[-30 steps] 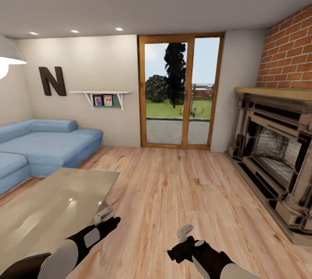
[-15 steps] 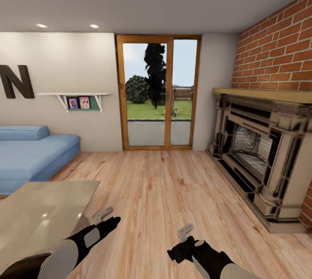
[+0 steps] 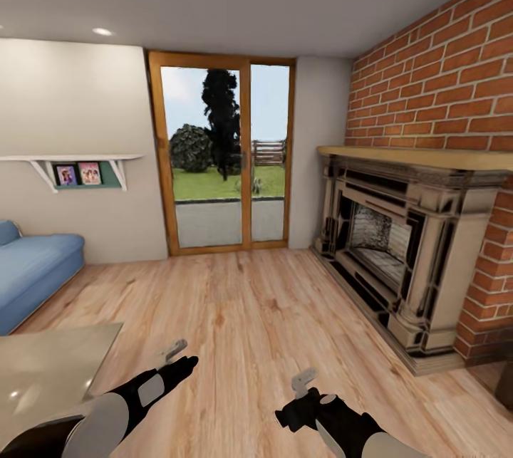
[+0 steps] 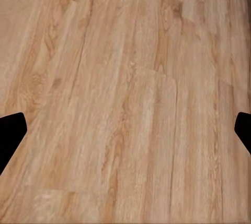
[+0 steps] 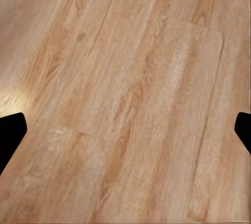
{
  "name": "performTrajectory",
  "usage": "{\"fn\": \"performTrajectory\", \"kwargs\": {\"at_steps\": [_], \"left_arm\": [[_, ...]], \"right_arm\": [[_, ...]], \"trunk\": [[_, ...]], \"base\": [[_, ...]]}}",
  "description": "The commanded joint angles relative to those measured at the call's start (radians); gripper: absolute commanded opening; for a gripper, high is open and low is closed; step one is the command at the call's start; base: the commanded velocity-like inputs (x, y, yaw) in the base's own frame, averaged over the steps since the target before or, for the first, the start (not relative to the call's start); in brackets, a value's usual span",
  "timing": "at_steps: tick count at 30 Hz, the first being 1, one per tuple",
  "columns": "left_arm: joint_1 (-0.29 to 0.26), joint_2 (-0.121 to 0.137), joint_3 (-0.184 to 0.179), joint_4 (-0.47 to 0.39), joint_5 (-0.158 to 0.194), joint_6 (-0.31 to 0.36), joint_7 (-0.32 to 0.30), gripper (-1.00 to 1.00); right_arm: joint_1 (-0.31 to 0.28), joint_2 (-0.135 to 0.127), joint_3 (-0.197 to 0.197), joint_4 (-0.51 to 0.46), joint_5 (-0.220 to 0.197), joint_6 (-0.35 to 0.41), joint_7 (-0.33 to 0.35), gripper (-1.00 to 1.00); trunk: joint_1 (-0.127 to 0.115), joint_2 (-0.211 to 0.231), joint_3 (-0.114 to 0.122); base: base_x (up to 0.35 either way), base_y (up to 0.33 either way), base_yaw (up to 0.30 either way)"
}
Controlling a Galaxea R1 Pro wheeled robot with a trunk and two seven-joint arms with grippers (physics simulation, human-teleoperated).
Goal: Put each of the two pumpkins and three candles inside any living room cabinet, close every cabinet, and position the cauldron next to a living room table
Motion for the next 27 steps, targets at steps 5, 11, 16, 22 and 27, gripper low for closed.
{"fn": "performTrajectory", "kwargs": {"at_steps": [5, 11, 16, 22, 27], "left_arm": [[-0.001, 0.001, 0.008, 0.002, 0.004, 0.003, -0.005, 1.00], [-0.001, 0.001, 0.008, 0.002, 0.004, 0.003, -0.005, 1.00], [-0.001, 0.001, 0.008, 0.002, 0.004, 0.003, -0.005, 1.00], [-0.001, 0.001, 0.008, 0.002, 0.004, 0.003, -0.005, 1.00], [-0.001, 0.001, 0.008, 0.002, 0.004, 0.003, -0.005, 1.00]], "right_arm": [[-0.001, 0.000, 0.005, -0.001, -0.008, 0.005, 0.001, 1.00], [-0.001, -0.001, 0.004, -0.001, -0.009, 0.007, 0.001, 1.00], [-0.001, 0.000, 0.003, -0.001, -0.009, 0.009, 0.000, 1.00], [-0.001, -0.001, 0.002, -0.001, -0.009, 0.010, -0.001, 1.00], [-0.001, -0.001, 0.002, -0.001, -0.009, 0.010, -0.003, 1.00]], "trunk": [[0.000, -0.001, -0.001], [0.000, -0.001, -0.001], [0.000, -0.001, -0.001], [0.000, -0.001, -0.003], [0.000, -0.001, -0.010]], "base": [[0.049, 0.001, -0.293], [0.003, 0.000, -0.293], [0.000, 0.000, -0.294], [0.000, 0.000, -0.277], [0.000, 0.000, -0.135]]}}
